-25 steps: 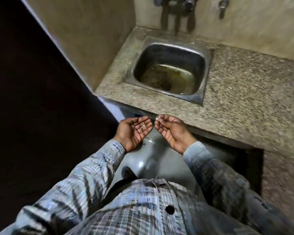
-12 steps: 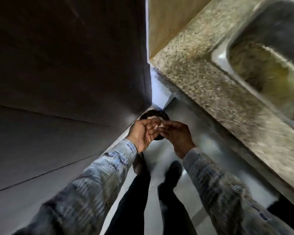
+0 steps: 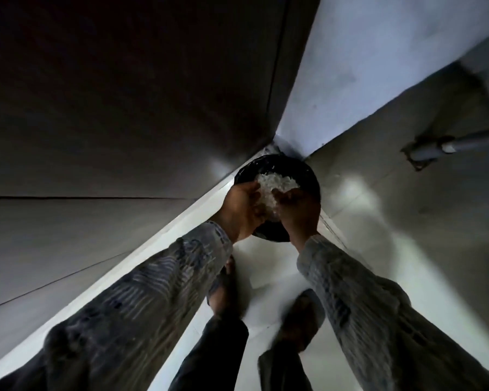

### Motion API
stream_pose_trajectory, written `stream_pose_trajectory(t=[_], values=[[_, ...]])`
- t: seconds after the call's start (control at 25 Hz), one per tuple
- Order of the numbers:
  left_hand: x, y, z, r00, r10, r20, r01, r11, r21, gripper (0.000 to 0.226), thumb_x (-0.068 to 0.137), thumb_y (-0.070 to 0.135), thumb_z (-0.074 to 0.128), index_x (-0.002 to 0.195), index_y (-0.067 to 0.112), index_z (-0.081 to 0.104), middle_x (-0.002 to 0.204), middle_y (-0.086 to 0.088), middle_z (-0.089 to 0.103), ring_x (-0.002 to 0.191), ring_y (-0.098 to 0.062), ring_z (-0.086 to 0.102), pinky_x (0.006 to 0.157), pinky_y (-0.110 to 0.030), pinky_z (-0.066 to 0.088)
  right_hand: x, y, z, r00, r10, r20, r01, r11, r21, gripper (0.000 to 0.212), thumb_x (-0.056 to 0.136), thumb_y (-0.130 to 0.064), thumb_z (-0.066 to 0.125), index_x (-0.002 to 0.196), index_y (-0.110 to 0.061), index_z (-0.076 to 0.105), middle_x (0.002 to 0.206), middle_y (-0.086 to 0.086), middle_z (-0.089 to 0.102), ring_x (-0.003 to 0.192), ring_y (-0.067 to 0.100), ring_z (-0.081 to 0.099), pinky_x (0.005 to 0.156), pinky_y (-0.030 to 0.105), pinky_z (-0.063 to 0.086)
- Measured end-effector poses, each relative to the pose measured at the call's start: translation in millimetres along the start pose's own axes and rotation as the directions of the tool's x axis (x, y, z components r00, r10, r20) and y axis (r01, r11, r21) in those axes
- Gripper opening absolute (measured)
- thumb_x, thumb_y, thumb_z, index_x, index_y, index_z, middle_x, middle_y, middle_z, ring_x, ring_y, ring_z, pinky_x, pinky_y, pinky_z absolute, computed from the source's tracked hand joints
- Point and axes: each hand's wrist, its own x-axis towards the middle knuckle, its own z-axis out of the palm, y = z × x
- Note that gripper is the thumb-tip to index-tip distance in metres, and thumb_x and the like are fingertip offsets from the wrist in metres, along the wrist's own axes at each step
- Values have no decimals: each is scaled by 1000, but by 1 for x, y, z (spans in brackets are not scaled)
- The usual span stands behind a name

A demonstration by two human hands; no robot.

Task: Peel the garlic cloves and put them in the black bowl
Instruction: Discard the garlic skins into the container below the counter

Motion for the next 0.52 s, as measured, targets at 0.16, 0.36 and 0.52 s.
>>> stream_pose_trajectory(t=[0.16, 0.36, 0.52], values=[[16, 4, 4, 999, 2, -34, -1, 999, 54, 32, 102, 33, 46, 105, 8, 65, 87, -13, 69, 73, -29, 68, 72, -35, 59, -12, 0, 32, 884, -467, 19, 468, 884, -28, 42, 102, -21, 42, 136, -5, 60, 138, 16, 62, 130, 30, 54, 115, 41, 40], [-8, -13, 21, 631, 718, 296, -734, 427, 529, 40, 105, 24, 43, 139, 11, 60, 137, 2, 60, 133, -16, 54, 114, -29, 40, 16, -19, 6, 911, -366, 189, 368, 929, 26, 40, 108, -27, 40, 136, -7, 60, 139, 17, 61, 139, 34, 50, 119, 44, 35], [-2, -7, 25, 761, 617, 198, -586, 525, 617, 39, 104, 34, 44, 135, 23, 64, 133, 1, 67, 126, -15, 59, 111, -39, 44, -8, -62, -26, 965, -254, 64, 214, 906, 365, 37, 102, -53, 51, 113, -25, 72, 118, 2, 75, 121, 21, 65, 108, 41, 48]])
